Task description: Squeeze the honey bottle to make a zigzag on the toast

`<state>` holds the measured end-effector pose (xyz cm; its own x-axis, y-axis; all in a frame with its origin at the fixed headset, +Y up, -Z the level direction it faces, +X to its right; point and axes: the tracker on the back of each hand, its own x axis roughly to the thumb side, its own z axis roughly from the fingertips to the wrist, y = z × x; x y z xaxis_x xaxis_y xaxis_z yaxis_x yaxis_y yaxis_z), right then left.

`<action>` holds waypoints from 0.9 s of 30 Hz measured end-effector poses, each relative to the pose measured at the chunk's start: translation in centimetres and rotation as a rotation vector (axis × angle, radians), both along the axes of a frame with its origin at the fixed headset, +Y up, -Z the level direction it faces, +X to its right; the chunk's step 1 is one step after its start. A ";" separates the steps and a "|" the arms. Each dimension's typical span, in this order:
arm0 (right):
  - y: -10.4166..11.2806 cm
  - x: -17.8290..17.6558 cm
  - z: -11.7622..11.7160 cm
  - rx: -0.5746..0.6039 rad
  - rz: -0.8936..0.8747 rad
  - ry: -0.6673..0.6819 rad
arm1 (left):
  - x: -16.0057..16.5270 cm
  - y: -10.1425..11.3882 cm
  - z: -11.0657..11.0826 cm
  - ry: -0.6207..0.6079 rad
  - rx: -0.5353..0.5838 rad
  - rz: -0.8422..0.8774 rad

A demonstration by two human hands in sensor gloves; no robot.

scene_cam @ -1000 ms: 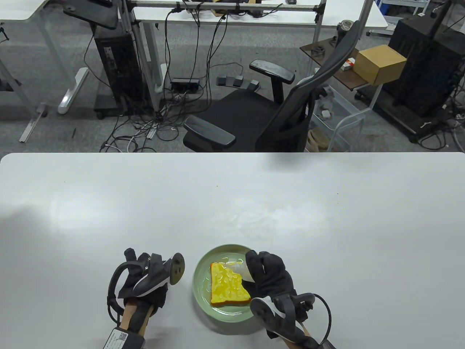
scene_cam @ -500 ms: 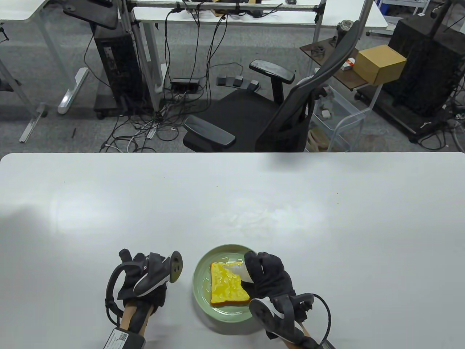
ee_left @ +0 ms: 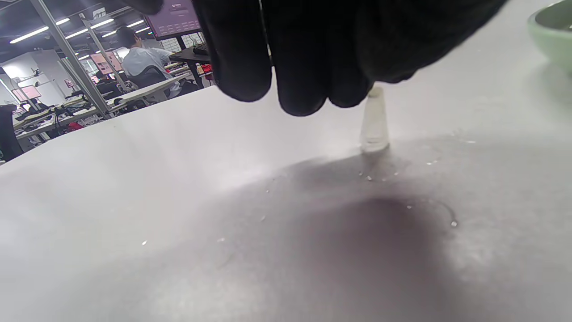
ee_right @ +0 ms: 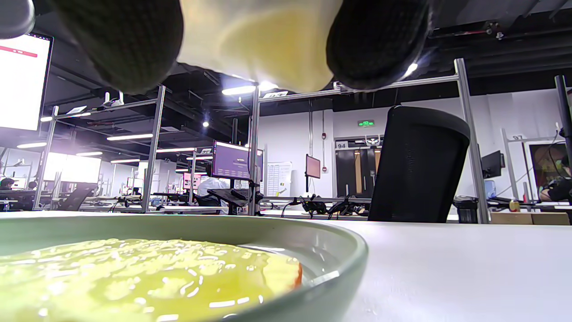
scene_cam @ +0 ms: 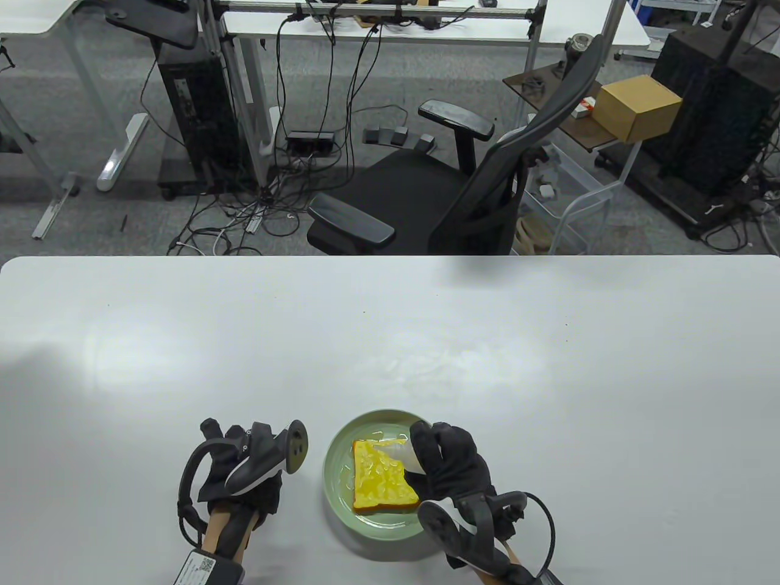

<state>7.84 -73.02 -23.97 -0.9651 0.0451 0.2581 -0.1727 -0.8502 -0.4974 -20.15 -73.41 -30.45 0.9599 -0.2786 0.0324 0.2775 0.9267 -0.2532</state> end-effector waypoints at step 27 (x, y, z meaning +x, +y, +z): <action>0.4 0.4 -0.5 -0.163 -0.187 0.055 | 5.4 -2.3 1.8 -0.009 0.248 0.145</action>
